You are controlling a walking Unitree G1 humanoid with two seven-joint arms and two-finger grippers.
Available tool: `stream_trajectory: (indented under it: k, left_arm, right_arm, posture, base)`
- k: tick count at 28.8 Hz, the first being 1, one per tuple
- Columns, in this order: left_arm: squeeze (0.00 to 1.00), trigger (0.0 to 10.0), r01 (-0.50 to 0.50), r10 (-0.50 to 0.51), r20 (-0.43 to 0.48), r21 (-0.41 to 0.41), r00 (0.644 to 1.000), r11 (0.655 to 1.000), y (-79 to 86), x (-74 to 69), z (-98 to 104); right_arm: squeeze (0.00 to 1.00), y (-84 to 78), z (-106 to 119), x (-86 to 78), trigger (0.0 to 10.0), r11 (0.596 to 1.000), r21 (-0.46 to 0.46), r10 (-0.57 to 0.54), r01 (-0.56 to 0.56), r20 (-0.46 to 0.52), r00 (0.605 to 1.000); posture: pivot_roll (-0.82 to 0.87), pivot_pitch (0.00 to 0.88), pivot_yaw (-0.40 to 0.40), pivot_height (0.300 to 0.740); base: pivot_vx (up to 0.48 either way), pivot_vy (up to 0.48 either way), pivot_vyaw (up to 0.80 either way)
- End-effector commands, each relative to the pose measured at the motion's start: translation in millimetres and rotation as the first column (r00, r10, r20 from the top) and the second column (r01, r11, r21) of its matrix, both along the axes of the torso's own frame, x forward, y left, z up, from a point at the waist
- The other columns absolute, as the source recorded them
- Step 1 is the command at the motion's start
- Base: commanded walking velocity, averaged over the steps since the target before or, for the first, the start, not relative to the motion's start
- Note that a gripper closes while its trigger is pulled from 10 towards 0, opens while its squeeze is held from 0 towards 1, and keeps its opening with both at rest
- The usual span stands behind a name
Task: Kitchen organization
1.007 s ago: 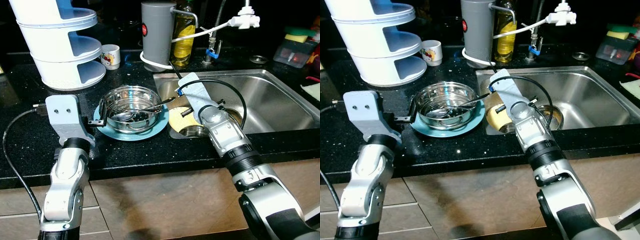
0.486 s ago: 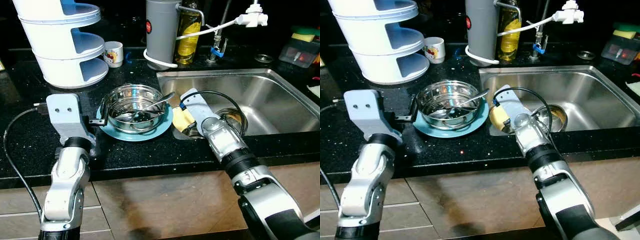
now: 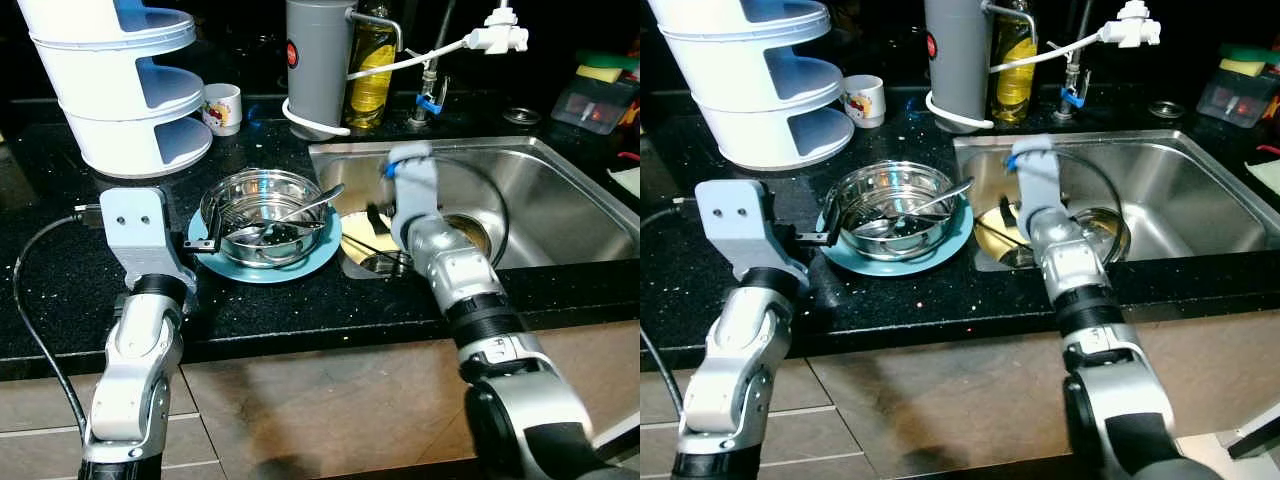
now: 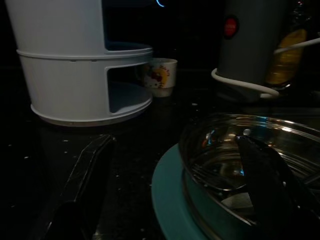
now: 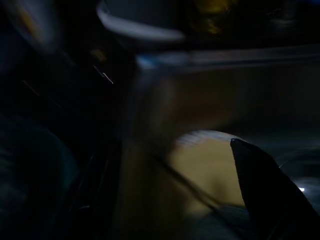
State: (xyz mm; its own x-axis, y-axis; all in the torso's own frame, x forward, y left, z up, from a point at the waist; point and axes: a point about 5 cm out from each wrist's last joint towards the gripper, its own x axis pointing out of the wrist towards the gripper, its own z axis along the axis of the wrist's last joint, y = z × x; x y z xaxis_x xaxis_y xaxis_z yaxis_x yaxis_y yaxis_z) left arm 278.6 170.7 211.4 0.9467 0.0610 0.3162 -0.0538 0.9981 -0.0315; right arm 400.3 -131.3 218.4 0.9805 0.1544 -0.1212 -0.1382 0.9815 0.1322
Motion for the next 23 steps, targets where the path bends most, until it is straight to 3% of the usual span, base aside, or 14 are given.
stream_trajectory:
  k: [1,2,5,9,11,12,14,17,23]
  left_arm:
    - [0.00,10.0,-0.002,0.002,-0.002,0.013,1.000,1.000,-0.1,0.3,1]
    - [0.00,10.0,-0.005,0.005,-0.006,0.020,1.000,1.000,0.1,0.3,0]
    - [0.00,10.0,-0.006,0.006,-0.008,0.021,1.000,1.000,-0.2,0.2,-1]
    - [0.00,10.0,-0.005,0.005,-0.010,0.023,1.000,1.000,-0.6,-0.1,-1]
    - [0.00,10.0,-0.002,0.003,-0.022,0.026,1.000,1.000,-1.6,-1.1,-5]
    - [0.00,10.0,-0.002,0.003,-0.022,0.026,1.000,1.000,-1.6,-1.1,-5]
    - [0.00,10.0,-0.002,0.003,-0.027,0.029,1.000,1.000,-1.9,-1.9,-7]
    - [0.00,10.0,-0.006,0.007,-0.037,0.027,0.999,1.000,-1.1,-3.1,-10]
    - [0.00,10.0,-0.001,0.004,-0.081,0.032,0.997,0.999,-2.3,-7.0,-24]
  right_arm:
    - [0.00,-1.4,3,0.0,10.0,0.995,0.096,0.011,-0.011,0.002,1.000]
    - [0.00,0.9,8,-0.2,10.0,0.965,0.258,0.051,-0.050,0.003,0.999]
    - [0.00,3.9,7,-0.7,10.0,0.941,0.330,0.083,-0.076,-0.009,0.996]
    - [0.00,8.0,5,-1.7,10.0,0.920,0.379,0.123,-0.102,-0.032,0.992]
    - [0.00,29.7,-3,-9.8,10.0,0.888,0.400,0.283,-0.226,-0.087,0.955]
    - [0.00,29.7,-3,-9.8,10.0,0.888,0.400,0.283,-0.226,-0.087,0.955]
    - [0.00,41.9,-4,-15.4,10.0,0.845,0.453,0.359,-0.283,-0.090,0.929]
    - [0.00,43.8,3,-16.3,10.0,0.818,0.492,0.375,-0.298,-0.062,0.925]
    - [0.00,44.6,10,-17.1,10.0,0.805,0.497,0.394,-0.325,-0.038,0.918]
  posture:
    - [0.06,0.000,-0.053,0.740]
    - [0.05,0.000,-0.051,0.740]
    - [0.05,0.000,-0.049,0.740]
    - [0.05,0.000,-0.049,0.740]
    - [0.05,0.000,-0.049,0.740]
    - [0.05,0.000,-0.049,0.740]
    - [0.05,0.000,-0.048,0.740]
    - [0.05,0.000,-0.049,0.740]
    - [0.05,0.000,-0.046,0.740]
  base:
    - [0.000,0.000,0.00]
    - [0.000,0.000,0.00]
    - [0.000,0.000,0.00]
    - [0.000,0.000,0.00]
    - [0.000,0.000,0.00]
    - [0.000,0.000,0.00]
    - [0.000,0.000,0.00]
    - [0.000,0.000,0.00]
    - [0.000,0.000,0.00]
